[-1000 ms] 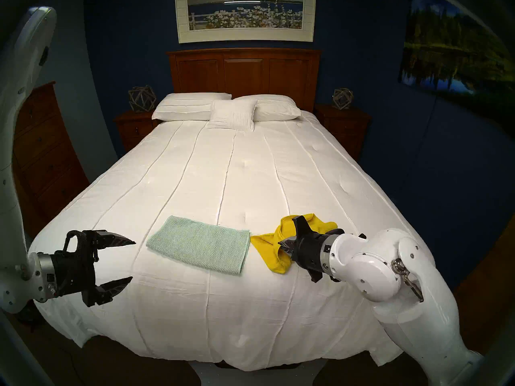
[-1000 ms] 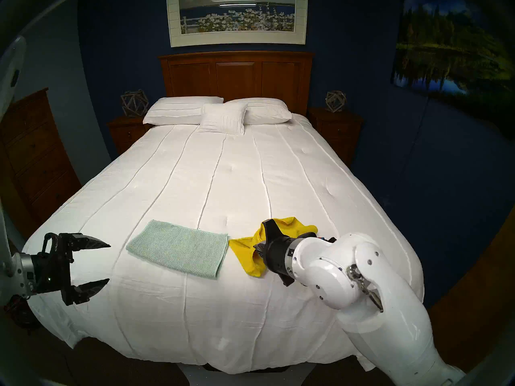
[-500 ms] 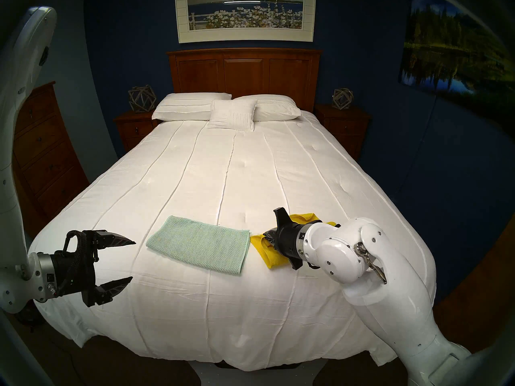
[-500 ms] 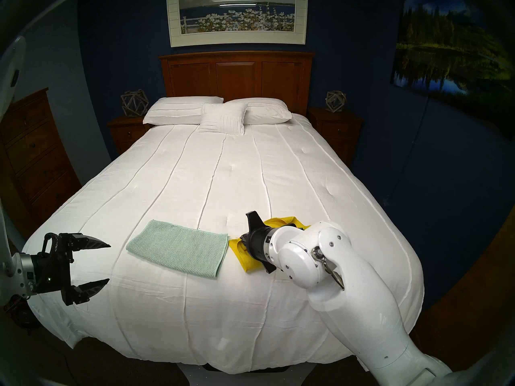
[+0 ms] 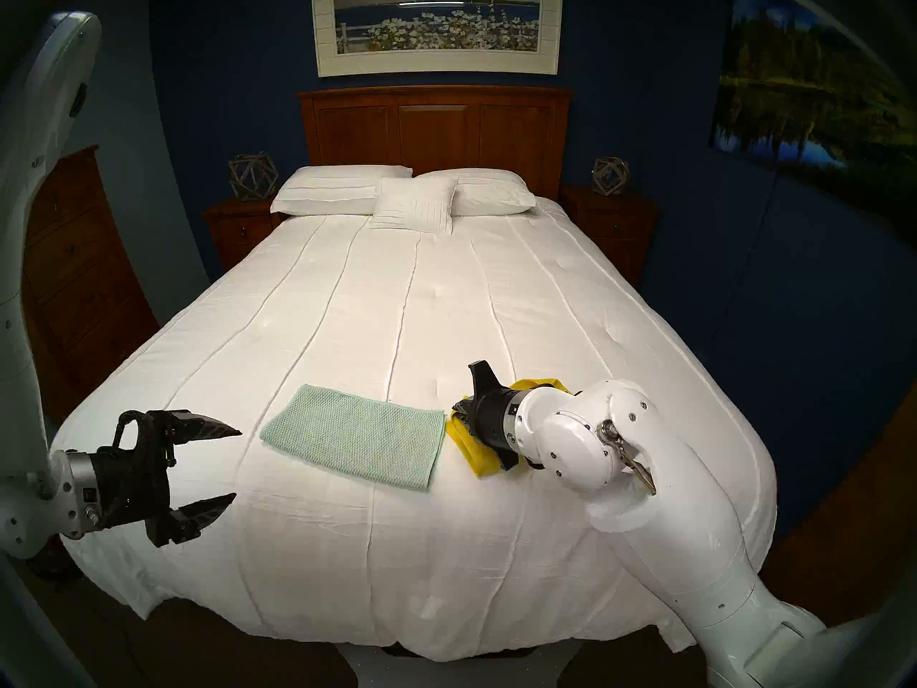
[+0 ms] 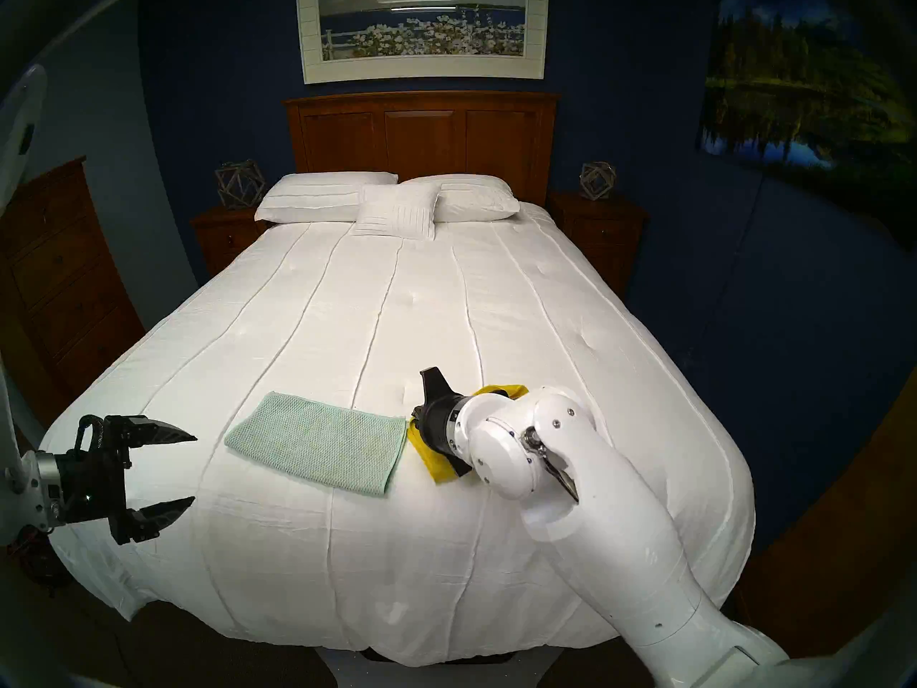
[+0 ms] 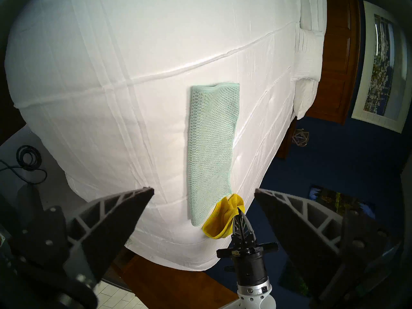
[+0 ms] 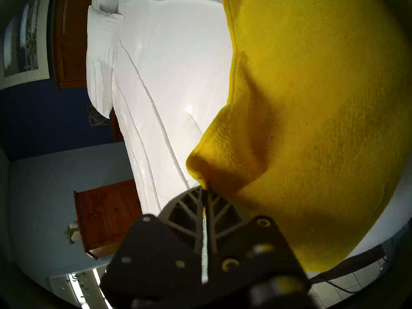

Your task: Fold the hand towels twice and stack them up

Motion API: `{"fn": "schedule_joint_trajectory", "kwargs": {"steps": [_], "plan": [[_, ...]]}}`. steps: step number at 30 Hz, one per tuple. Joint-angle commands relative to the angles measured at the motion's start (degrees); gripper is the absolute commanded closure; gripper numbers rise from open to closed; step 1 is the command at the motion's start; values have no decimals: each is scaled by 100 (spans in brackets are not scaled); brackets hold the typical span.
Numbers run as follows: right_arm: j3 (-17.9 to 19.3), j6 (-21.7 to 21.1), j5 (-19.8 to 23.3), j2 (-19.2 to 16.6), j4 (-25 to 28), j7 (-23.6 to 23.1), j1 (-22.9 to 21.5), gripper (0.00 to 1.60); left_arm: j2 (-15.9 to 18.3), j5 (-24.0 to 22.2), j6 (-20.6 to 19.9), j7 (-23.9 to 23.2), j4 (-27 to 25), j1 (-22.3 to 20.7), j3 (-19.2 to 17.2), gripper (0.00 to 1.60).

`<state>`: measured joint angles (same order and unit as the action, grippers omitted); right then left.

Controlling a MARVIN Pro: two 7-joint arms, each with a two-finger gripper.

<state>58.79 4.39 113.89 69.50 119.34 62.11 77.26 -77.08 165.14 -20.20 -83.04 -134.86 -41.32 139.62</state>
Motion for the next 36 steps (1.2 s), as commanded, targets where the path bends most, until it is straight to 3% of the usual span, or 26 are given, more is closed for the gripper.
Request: {"fn": "schedule_joint_trajectory", "kwargs": {"steps": [1,2,5,7,15,24,26,28,32,33,36], "plan": [[9,-64,59,-165,354,25,192,125,14,-14,4,-31,-4,-23,-3,0],[15,-87,87,-214,390,35,245,125,14,-14,4,-31,-4,-22,-3,0],[43,-3,32,-278,482,-3,397,82,14,-14,4,-31,-4,-22,-3,0],[80,63,15,-299,526,-27,471,3,14,-14,4,-31,-4,-22,-3,0],[491,255,98,-475,968,-255,792,0,12,-14,2,-28,-4,-22,-3,0],[1527,577,256,-1160,1586,-146,1259,0,6,-14,-1,-18,-2,-19,-4,0],[1832,575,298,-1323,1875,-29,1543,0,6,-14,-1,-17,-2,-18,-4,0],[1888,599,329,-1418,1846,22,1594,0,6,-14,-1,-16,-2,-18,-4,0],[2423,663,465,-1749,2066,221,1950,0,6,-14,-1,-15,-2,-18,-4,0],[2382,724,404,-1748,2066,287,1930,0,6,-14,-1,-15,-2,-18,-4,0],[2830,718,638,-1993,2066,437,2068,0,6,-14,-1,-16,-2,-19,-4,0]]}}
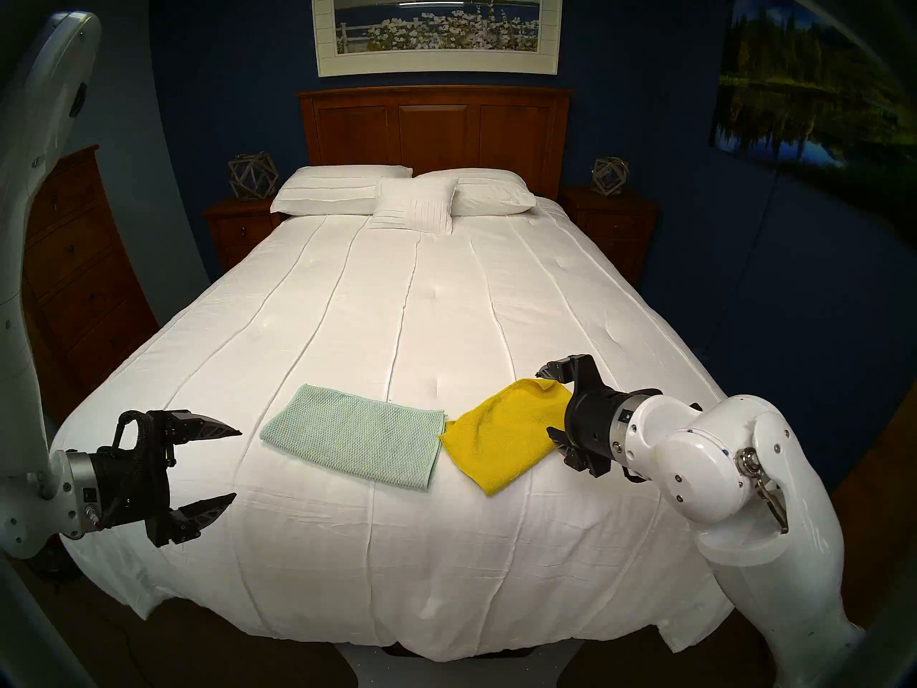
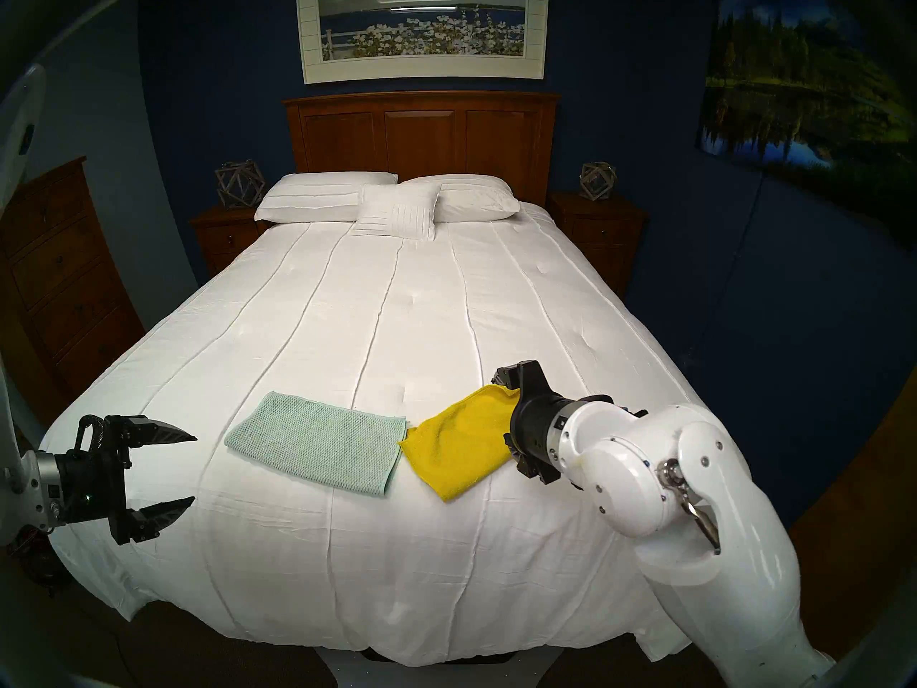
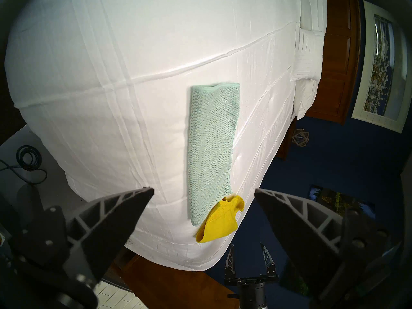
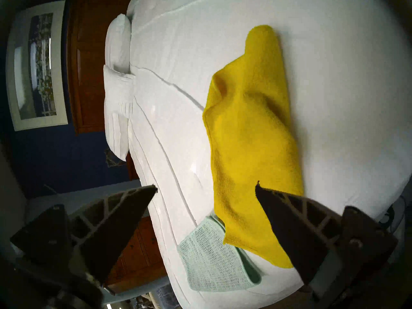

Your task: Fold the hand towels twice and stack them up

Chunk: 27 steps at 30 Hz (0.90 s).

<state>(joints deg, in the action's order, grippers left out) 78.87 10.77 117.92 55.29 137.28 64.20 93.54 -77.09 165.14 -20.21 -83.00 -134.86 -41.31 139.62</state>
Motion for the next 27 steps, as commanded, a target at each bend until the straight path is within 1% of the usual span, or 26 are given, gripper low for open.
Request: {"fn": "schedule_joint_trajectory", "kwargs": {"steps": [1,2,3,4,5,6,7,8,9,11,12,13,14,15,17,19,21,23,27], "plan": [[798,122,236,-617,272,277,427,0,6,-14,-1,-20,-2,-19,-4,0],[1058,21,375,-677,272,352,546,0,7,-14,-1,-20,-2,-19,-4,0],[947,52,329,-713,272,406,502,0,7,-14,-1,-21,-2,-20,-4,0],[1154,-33,512,-837,272,448,636,0,7,-14,-1,-21,-2,-20,-4,0],[1244,-73,584,-858,272,474,701,0,8,-14,-1,-22,-3,-21,-4,0],[1414,-160,710,-876,272,510,807,0,8,-14,0,-23,-3,-21,-4,0],[1427,-166,794,-923,272,499,823,0,9,-14,0,-24,-3,-21,-4,0],[1578,-239,945,-874,272,464,886,0,10,-14,0,-25,-3,-22,-4,0],[1606,-260,1029,-900,257,424,884,0,10,-14,0,-25,-3,-22,-4,0],[1924,-477,1321,-773,170,297,993,0,11,-14,1,-27,-4,-23,-4,0],[1991,-518,1466,-710,105,204,974,0,12,-14,1,-28,-4,-23,-3,0],[1962,-533,1549,-720,46,160,910,0,12,-14,2,-28,-4,-23,-3,0],[2143,-729,1716,-636,22,141,970,0,12,-14,2,-28,-4,-23,-3,0],[2195,-828,1832,-638,-20,99,976,0,13,-14,2,-29,-4,-24,-3,0],[2217,-1015,2029,-624,-161,12,932,0,14,-14,3,-30,-4,-24,-3,0],[2131,-1190,2186,-644,-365,-4,805,0,15,-14,4,-31,-4,-24,-3,0],[1957,-1253,2175,-670,-534,-25,665,0,15,-14,4,-32,-4,-24,-3,0],[1732,-1270,2076,-635,-668,-115,561,0,15,-14,4,-32,-4,-24,-3,0],[1457,-1275,1948,-549,-753,-237,448,2,15,-14,4,-33,-4,-24,-3,0]]}}
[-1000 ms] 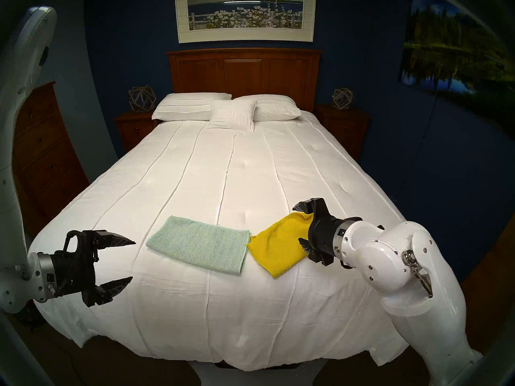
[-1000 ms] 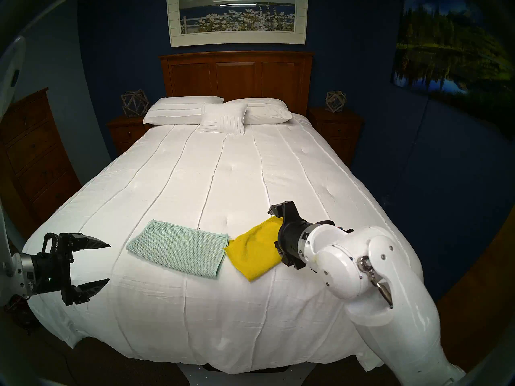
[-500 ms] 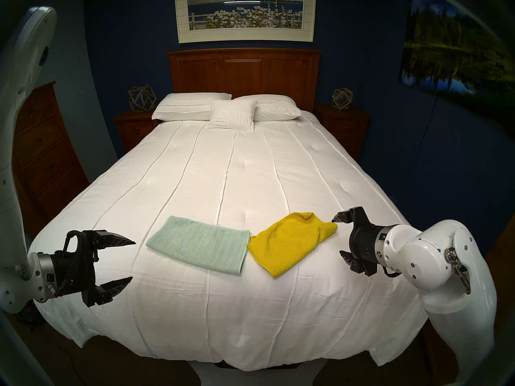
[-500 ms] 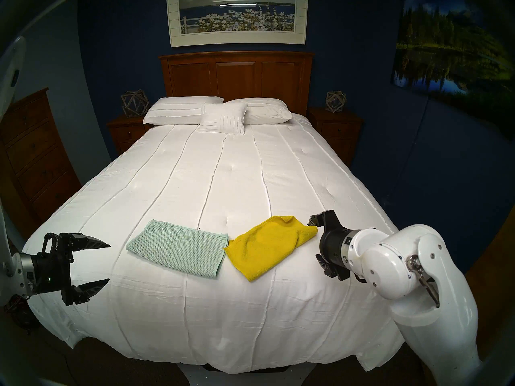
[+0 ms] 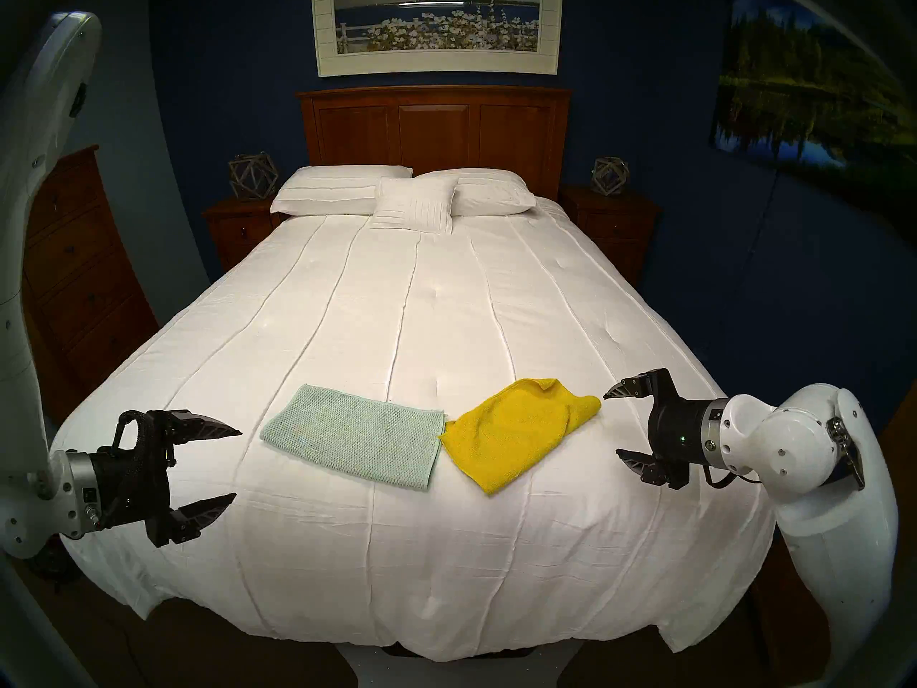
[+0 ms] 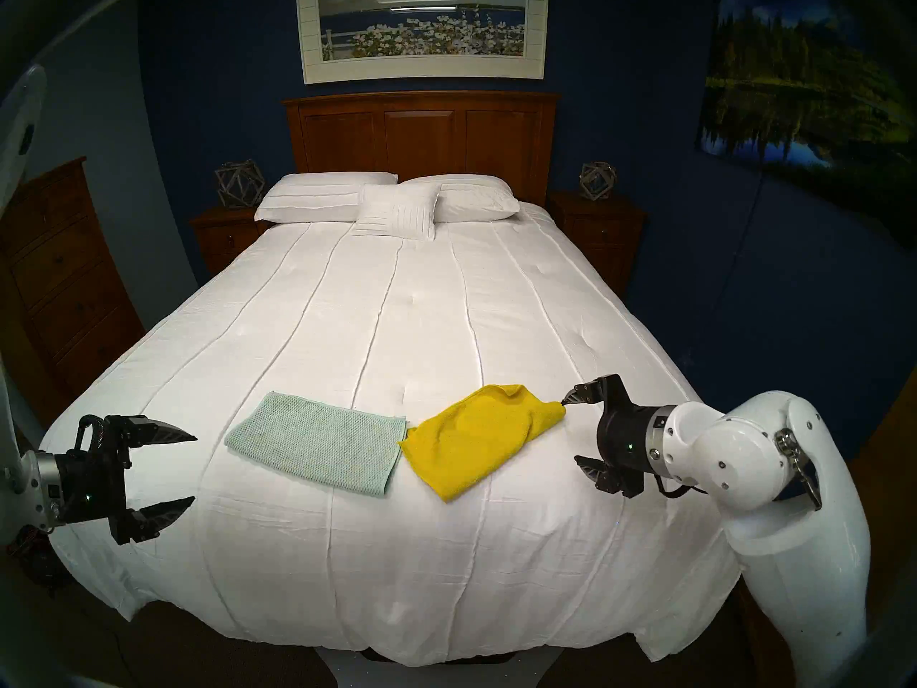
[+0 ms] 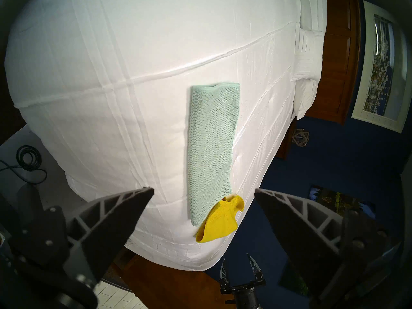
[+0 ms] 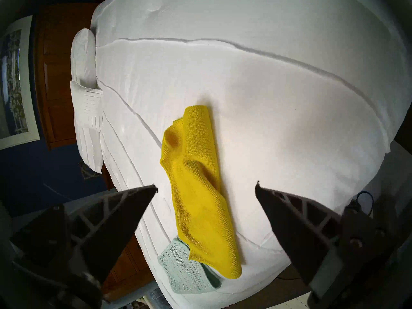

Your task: Fold the hand towels twice and stack them up

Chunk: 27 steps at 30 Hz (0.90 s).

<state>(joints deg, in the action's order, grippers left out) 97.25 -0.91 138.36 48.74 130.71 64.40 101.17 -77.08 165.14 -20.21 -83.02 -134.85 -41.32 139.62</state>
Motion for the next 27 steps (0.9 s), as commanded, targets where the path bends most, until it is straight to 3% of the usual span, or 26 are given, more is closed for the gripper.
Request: {"fn": "schedule_joint_trajectory", "kwargs": {"steps": [1,7,11,20,25,27], "plan": [[-415,-117,-102,125,-110,-293,-338,4,13,-14,4,-30,-4,-23,-3,0],[-690,-49,-384,123,-144,-323,-491,8,14,-14,4,-31,-4,-23,-3,0],[-807,29,-600,169,-278,-367,-574,22,14,-14,4,-31,-4,-23,-3,0],[-1062,175,-911,266,-582,-417,-884,8,13,-14,4,-31,-4,-23,-3,0],[-1231,157,-973,333,-862,-445,-1184,16,13,-14,3,-30,-4,-22,-3,0],[-1288,157,-1033,351,-938,-472,-1287,11,12,-14,3,-30,-4,-22,-3,0]]}}
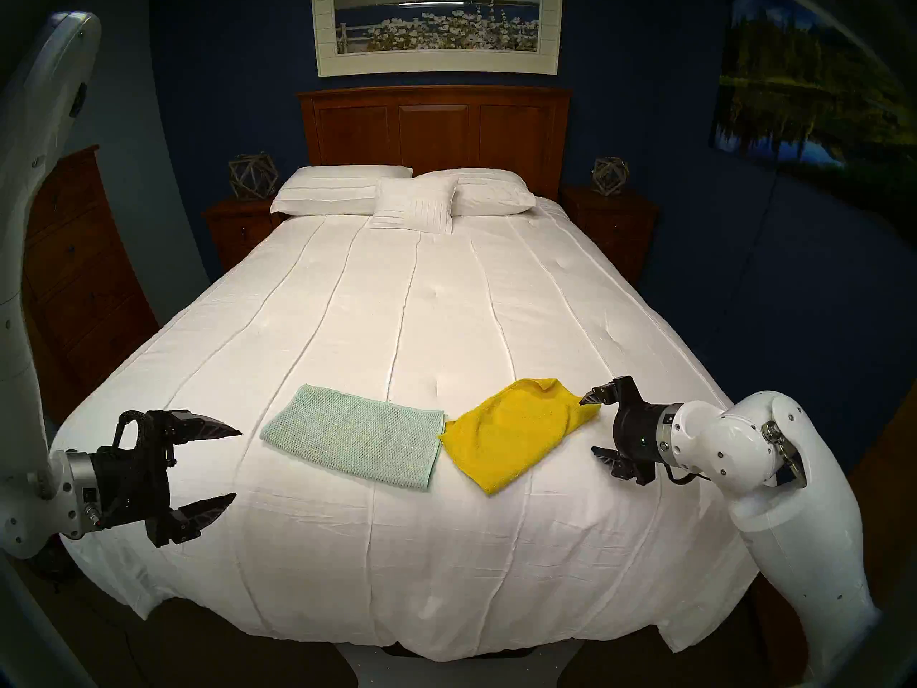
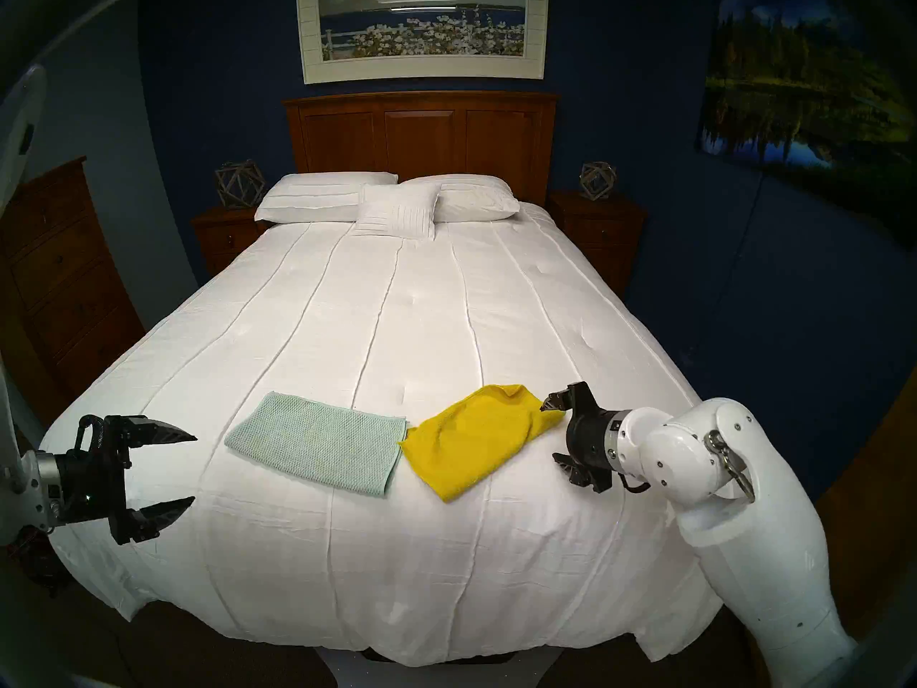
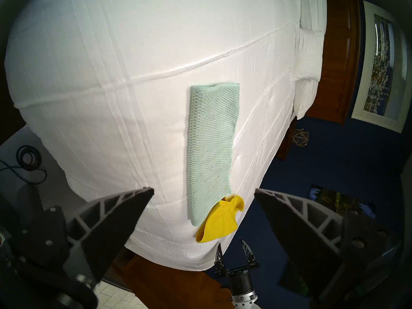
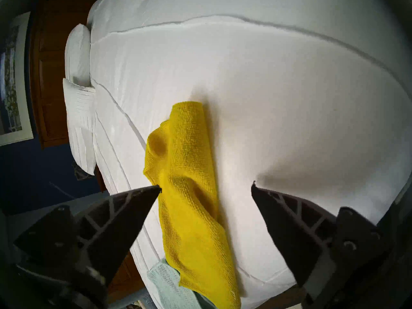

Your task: Fold the hand towels twice and stack them up

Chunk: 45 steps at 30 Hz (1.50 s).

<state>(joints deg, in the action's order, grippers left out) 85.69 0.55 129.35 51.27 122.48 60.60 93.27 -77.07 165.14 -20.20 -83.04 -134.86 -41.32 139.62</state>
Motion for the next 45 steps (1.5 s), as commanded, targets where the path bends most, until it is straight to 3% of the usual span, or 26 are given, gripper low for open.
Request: {"fn": "schedule_joint_trajectory", "kwargs": {"steps": [1,12,16,30,33,36,43,45], "plan": [[-158,12,-146,110,-152,-92,-550,11,12,-14,3,-28,-4,-22,-3,0],[-426,51,-341,242,-575,-116,-997,34,13,-14,3,-29,-4,-23,-3,0],[-611,135,-560,281,-737,-88,-1129,36,13,-14,3,-29,-4,-23,-3,0],[-828,196,-743,450,-1201,-208,-1398,37,13,-14,4,-30,-4,-23,-3,0],[-917,329,-828,565,-1315,-177,-1512,51,13,-14,3,-29,-4,-23,-3,0],[-1030,292,-875,602,-1432,-172,-1611,82,13,-14,3,-29,-4,-23,-3,0],[-1074,327,-923,633,-1523,-202,-1656,92,13,-14,4,-29,-4,-23,-3,0],[-1019,331,-910,573,-1475,-206,-1584,107,13,-14,4,-30,-4,-23,-3,0]]}}
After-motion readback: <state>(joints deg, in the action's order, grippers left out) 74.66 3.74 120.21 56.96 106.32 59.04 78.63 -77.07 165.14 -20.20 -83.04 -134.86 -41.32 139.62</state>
